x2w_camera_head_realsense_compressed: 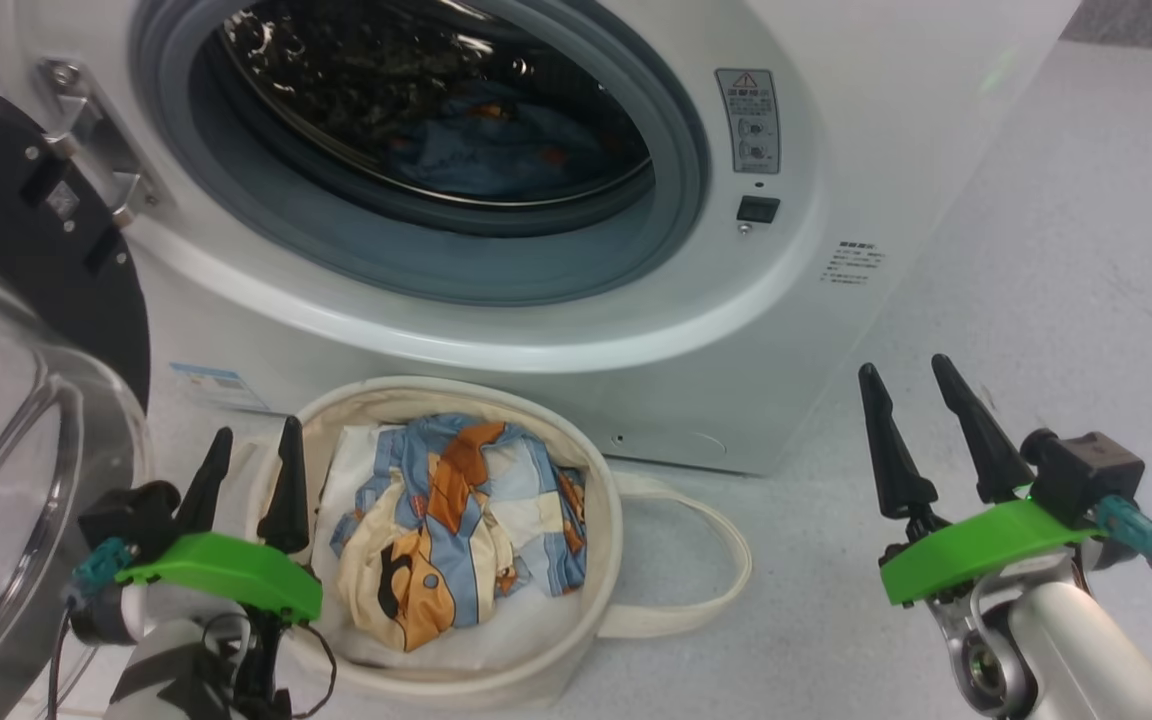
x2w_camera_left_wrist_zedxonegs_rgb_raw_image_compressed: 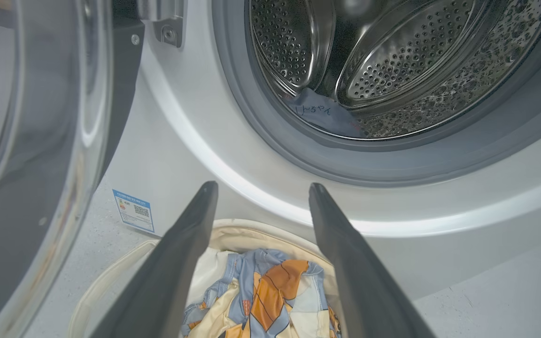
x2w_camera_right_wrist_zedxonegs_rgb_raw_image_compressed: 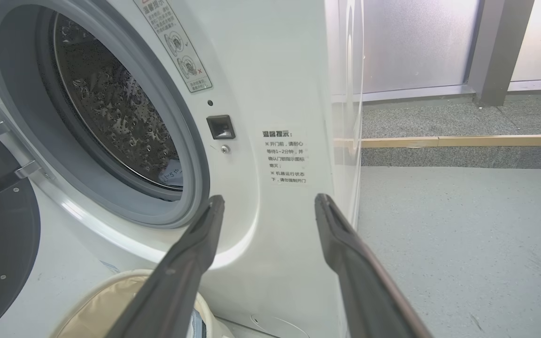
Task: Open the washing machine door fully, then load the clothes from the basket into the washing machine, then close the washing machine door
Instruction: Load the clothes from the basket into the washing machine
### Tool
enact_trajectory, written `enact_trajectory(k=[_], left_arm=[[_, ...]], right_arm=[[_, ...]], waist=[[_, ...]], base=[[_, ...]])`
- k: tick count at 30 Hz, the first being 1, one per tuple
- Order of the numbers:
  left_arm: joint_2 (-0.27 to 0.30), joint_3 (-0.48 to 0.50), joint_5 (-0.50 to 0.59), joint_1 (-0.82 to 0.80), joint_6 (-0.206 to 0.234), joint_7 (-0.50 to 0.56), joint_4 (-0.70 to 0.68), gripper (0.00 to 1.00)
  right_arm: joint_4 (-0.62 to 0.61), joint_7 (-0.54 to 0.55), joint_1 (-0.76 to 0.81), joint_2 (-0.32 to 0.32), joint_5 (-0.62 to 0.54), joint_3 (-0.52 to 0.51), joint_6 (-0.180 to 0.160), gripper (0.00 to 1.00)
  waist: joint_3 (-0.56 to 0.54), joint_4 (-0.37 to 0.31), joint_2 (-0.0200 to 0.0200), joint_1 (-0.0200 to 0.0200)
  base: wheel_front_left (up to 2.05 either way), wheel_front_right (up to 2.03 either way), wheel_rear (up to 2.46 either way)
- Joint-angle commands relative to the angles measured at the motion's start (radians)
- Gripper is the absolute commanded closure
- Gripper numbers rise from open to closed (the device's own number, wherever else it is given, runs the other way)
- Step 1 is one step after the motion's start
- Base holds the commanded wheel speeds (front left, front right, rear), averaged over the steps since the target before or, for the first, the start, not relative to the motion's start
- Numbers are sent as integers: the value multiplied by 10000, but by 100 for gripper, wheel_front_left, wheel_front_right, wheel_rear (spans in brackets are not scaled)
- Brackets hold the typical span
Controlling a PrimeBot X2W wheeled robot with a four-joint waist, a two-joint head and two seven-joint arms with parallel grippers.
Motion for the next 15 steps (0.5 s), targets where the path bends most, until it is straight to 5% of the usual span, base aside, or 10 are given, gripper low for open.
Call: enact_trajectory(k=[1, 15], left_arm=[[207, 341, 65, -467, -37, -49, -25, 0], [149, 149, 146, -1675, -65, -49, 1893, 0]], right_arm=[[-238, -124, -326, -187, 9, 100, 6, 0], [-88, -124, -896, -329, 84, 126, 6, 0]], waist=[[162, -96, 0, -1], [1357, -438, 0, -1]], base=[[0, 0, 0], [0, 0, 0]])
